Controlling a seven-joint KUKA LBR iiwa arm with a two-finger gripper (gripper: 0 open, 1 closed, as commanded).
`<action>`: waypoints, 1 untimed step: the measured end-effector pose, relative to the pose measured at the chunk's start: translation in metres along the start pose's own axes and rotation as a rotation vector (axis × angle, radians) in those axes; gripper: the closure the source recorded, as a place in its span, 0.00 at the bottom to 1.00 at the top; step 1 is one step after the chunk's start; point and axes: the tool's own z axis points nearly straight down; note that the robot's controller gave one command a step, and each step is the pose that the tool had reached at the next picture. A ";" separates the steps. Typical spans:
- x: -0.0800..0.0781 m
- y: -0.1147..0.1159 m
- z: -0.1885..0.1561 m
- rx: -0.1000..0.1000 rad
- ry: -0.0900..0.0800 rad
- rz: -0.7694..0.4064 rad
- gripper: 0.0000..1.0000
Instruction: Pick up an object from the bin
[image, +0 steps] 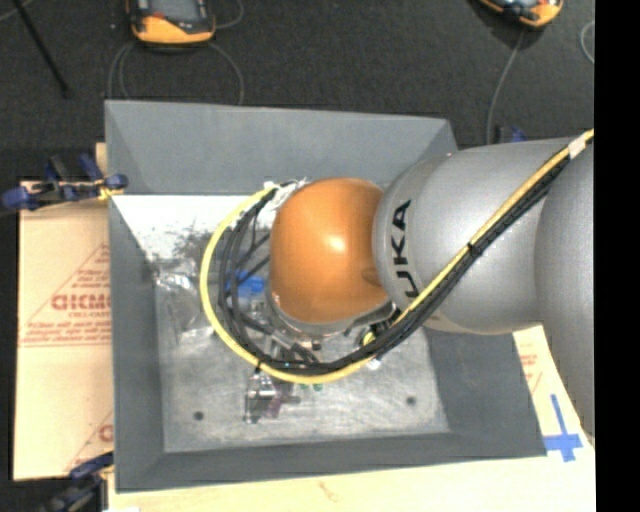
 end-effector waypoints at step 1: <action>-0.010 -0.044 0.121 -0.003 -0.014 -0.044 0.00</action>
Offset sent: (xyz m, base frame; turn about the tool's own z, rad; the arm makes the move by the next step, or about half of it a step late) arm 0.0069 -0.0440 -0.1223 -0.0457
